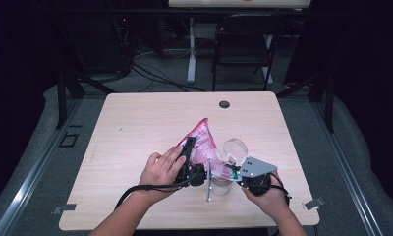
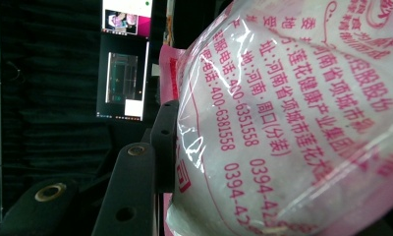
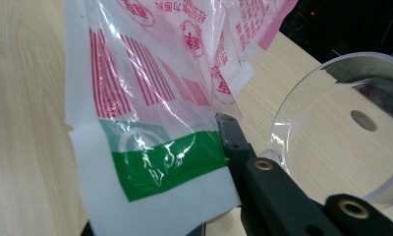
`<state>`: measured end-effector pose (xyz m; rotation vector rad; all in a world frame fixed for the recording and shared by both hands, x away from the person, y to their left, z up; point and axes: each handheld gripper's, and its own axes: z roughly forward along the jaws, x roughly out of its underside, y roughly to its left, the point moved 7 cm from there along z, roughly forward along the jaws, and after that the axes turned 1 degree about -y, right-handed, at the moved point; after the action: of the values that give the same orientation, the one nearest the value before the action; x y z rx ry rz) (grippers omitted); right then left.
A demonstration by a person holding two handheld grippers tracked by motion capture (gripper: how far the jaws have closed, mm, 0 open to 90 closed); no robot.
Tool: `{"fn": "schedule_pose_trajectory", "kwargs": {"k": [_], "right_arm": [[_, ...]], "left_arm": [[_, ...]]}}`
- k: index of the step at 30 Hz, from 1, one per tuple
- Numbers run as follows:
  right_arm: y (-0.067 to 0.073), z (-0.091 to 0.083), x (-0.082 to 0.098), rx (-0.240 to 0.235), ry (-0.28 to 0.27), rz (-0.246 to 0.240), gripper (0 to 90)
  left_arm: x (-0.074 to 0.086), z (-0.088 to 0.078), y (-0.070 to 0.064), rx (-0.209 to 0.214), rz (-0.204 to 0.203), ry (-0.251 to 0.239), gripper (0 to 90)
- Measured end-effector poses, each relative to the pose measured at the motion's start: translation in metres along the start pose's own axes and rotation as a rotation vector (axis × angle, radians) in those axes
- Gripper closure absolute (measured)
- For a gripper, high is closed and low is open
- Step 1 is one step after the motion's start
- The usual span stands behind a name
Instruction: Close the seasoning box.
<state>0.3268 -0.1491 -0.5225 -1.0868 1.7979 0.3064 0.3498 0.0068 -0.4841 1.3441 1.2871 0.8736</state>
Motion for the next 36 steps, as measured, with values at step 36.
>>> {"fn": "schedule_pose_trajectory", "kwargs": {"k": [36], "right_arm": [[-0.0022,0.0002,0.0032,-0.011,0.005,0.007,90.0]], "left_arm": [[-0.0023,-0.0019,-0.0006,0.002,0.004,-0.008,63.3]]}}
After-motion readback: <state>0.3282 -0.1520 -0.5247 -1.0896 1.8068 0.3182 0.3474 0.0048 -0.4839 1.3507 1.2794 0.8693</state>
